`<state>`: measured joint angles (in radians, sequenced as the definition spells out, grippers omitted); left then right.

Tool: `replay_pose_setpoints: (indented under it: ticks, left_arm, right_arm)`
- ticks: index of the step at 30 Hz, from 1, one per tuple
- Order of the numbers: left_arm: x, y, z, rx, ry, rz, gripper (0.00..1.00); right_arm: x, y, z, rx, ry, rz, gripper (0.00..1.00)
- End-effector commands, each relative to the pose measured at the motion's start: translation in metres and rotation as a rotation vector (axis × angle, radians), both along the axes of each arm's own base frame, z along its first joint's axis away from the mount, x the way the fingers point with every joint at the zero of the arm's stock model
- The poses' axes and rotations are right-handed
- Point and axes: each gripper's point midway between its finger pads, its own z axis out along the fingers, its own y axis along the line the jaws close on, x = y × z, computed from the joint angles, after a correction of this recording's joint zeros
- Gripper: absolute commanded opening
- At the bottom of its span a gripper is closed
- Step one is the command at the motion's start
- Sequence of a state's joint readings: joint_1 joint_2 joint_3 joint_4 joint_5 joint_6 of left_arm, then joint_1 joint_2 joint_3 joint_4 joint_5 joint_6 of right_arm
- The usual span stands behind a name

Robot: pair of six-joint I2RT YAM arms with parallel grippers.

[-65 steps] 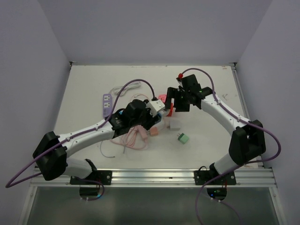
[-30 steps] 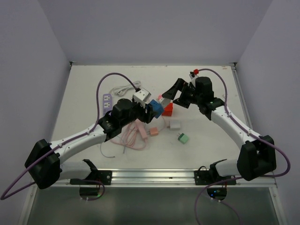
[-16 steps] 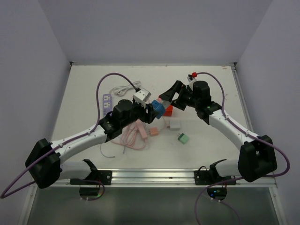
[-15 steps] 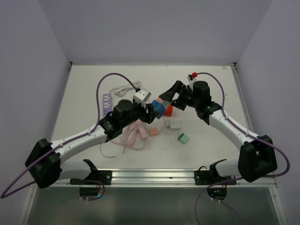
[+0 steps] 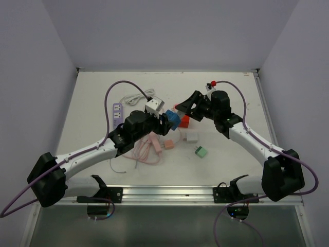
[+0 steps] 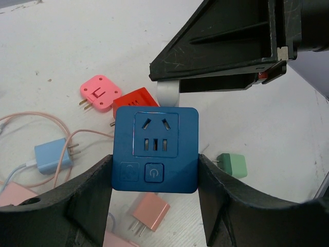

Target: Pull the plug off the socket

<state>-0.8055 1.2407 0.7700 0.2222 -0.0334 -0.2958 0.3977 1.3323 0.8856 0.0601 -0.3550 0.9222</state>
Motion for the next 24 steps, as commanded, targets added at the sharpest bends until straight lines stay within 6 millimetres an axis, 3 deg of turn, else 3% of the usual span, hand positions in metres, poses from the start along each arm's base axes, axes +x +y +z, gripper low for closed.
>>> replay_pose_setpoints:
  ticks: [1, 6, 10, 19, 24]
  left_arm:
    - [0.0, 0.001, 0.025, -0.082, -0.039, 0.027, 0.0]
    - [-0.009, 0.003, 0.009, -0.049, 0.02, 0.005, 0.0]
    - [-0.017, 0.004, -0.005, -0.047, 0.075, -0.008, 0.0]
    - [-0.033, 0.012, -0.033, 0.03, 0.169, -0.032, 0.0]
    - [-0.034, 0.019, -0.036, 0.061, 0.183, -0.014, 0.0]
  right_arm:
    - [0.007, -0.007, 0.022, -0.01, -0.082, -0.046, 0.38]
    - [0.016, -0.019, 0.028, -0.053, -0.109, -0.1, 0.24]
    - [0.032, -0.032, 0.046, -0.074, -0.155, -0.161, 0.15]
    - [0.063, -0.071, 0.075, -0.175, -0.247, -0.292, 0.12]
    - [0.068, -0.087, 0.074, -0.235, -0.245, -0.306, 0.14]
